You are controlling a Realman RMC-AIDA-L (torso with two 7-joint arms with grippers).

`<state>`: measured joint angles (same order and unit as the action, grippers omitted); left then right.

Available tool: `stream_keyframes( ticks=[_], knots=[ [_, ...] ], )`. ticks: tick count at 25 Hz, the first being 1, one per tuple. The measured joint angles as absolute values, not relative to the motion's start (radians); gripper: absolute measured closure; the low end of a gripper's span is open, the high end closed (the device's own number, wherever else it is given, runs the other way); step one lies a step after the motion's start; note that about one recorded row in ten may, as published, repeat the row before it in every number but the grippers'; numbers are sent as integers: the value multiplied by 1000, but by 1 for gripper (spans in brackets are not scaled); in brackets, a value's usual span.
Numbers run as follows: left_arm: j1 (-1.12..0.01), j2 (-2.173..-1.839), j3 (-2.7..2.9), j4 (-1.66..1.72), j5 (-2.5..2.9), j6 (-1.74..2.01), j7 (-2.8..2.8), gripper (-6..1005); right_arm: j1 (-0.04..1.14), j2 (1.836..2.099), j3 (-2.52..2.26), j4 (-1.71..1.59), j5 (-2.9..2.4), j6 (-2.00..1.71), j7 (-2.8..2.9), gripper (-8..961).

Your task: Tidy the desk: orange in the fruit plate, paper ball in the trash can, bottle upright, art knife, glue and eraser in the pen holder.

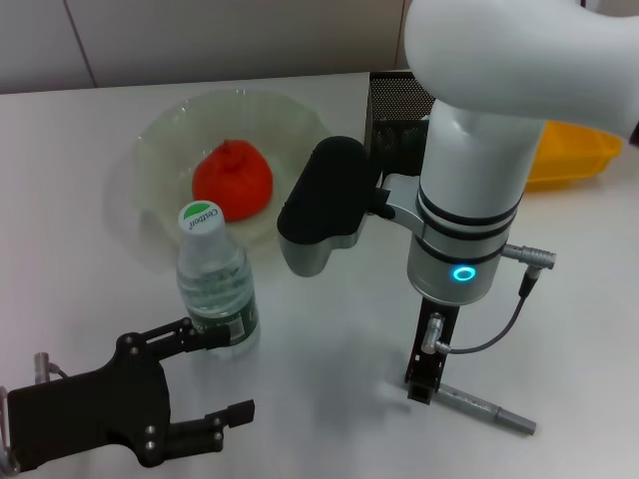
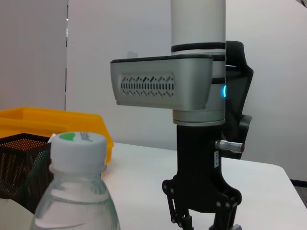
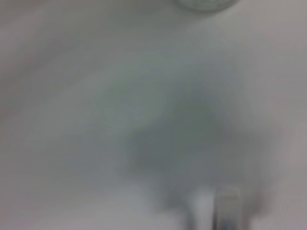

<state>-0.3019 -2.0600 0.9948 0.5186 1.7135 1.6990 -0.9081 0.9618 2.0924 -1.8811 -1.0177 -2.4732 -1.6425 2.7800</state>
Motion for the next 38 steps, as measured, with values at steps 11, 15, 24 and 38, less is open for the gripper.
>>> stream_keyframes(
  ticks=[11, 15, 24, 38],
  knots=[
    [-300, -2060, 998, 519, 1714, 1700, -908, 213, 960, 2092, -1896, -1003, -2472, -1610, 2782, 559],
    [-299, -2060, 999, 519, 1713, 1700, -908, 213, 962, 2092, -1917, -989, -2469, -1599, 2785, 564],
    [-299, -2060, 998, 519, 1713, 1700, -908, 212, 966, 2092, -1942, -986, -2435, -1591, 2786, 566],
    [-296, -2060, 991, 519, 1713, 1701, -908, 212, 972, 2092, -1959, -977, -2434, -1596, 2792, 818]
  ],
)
